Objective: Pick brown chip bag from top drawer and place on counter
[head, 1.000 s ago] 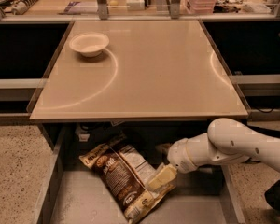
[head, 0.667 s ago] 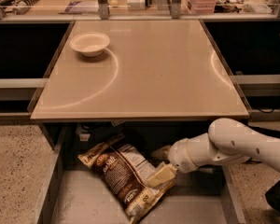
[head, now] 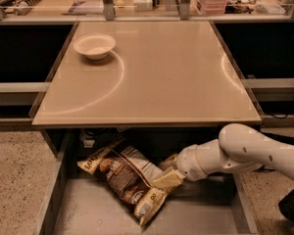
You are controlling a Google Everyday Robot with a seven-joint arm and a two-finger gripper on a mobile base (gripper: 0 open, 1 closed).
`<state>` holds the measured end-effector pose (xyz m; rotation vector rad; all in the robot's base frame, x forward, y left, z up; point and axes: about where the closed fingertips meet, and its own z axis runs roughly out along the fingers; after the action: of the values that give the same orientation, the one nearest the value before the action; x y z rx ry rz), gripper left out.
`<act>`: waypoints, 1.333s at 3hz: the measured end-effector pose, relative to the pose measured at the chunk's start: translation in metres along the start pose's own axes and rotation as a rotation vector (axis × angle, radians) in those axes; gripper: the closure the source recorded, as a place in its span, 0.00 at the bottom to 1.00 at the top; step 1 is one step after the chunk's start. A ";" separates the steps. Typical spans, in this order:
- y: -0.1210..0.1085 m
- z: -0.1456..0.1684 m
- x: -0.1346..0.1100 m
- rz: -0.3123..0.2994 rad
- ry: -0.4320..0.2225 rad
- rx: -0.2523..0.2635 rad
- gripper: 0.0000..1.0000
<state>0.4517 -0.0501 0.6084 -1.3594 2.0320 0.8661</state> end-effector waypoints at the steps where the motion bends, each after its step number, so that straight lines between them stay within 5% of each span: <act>1: 0.000 0.000 0.000 0.000 0.000 0.000 1.00; 2: 0.002 -0.003 -0.002 -0.002 0.000 0.003 1.00; 4: 0.053 -0.070 -0.018 -0.057 -0.016 0.187 1.00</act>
Offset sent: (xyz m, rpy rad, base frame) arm -0.0276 -0.0225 0.0369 -0.0237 -0.0848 -0.0385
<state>0.4022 -0.0777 0.6781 -1.2957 1.9967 0.6420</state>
